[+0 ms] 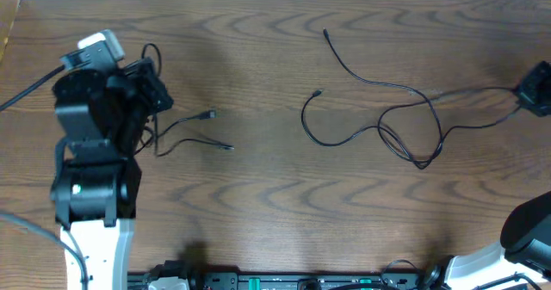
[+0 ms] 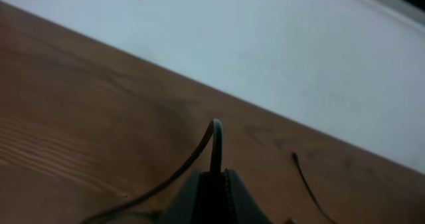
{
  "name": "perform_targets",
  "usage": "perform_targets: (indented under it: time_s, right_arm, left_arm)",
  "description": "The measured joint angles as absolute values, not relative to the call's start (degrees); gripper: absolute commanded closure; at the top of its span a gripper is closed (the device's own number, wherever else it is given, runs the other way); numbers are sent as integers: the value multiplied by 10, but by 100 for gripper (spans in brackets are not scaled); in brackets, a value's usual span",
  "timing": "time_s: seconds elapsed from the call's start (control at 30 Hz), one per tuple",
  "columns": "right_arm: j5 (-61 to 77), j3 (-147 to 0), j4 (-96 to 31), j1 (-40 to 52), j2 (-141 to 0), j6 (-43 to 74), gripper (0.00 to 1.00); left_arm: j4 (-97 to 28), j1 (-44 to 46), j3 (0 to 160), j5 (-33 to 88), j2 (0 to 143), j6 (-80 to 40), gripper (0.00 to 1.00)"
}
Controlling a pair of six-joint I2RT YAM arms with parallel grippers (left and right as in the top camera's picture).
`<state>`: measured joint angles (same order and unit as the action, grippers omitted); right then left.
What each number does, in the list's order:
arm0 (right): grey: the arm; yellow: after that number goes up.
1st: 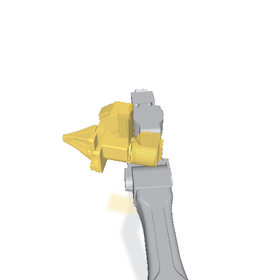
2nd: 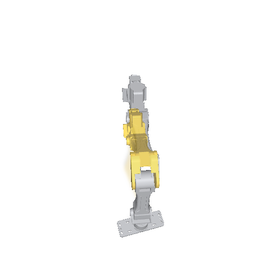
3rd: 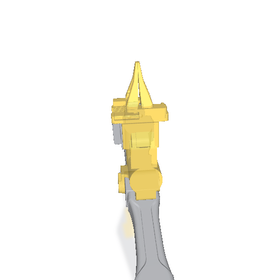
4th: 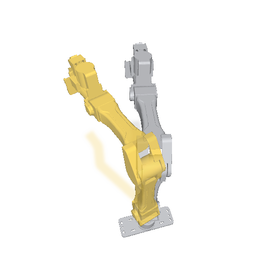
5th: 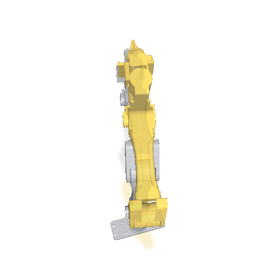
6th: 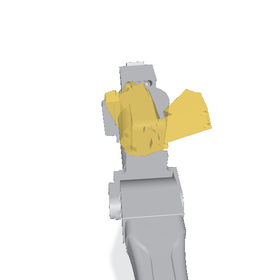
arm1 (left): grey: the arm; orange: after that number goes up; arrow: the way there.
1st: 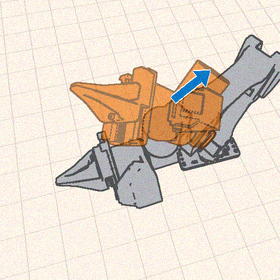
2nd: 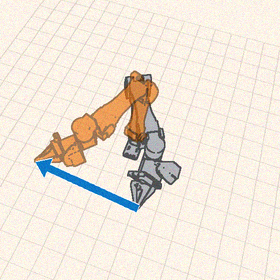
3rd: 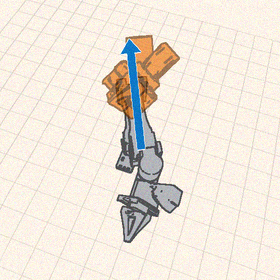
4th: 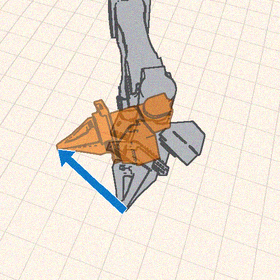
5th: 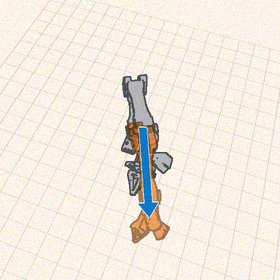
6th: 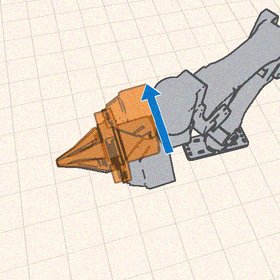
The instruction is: Untangle cables
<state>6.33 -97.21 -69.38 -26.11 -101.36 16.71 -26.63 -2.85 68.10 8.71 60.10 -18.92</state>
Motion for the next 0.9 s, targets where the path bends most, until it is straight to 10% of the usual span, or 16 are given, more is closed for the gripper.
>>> perform_targets:
  time_s: [0.1,0.27,0.57,0.9]
  right_arm:
    - [68,-972,-691,-225,-1014,145,99]
    - [46,-971,-706,-138,-1014,114,49]
    - [-125,-970,-750,-70,-1014,201,34]
    - [-17,-966,-788,-21,-1014,19,13]
  left_arm:
    - [-266,-12,681,96,619,-195,91]
    - [-267,25,681,106,639,-197,91]
    - [-268,39,681,109,649,-197,91]
    - [-268,39,681,109,649,-195,91]
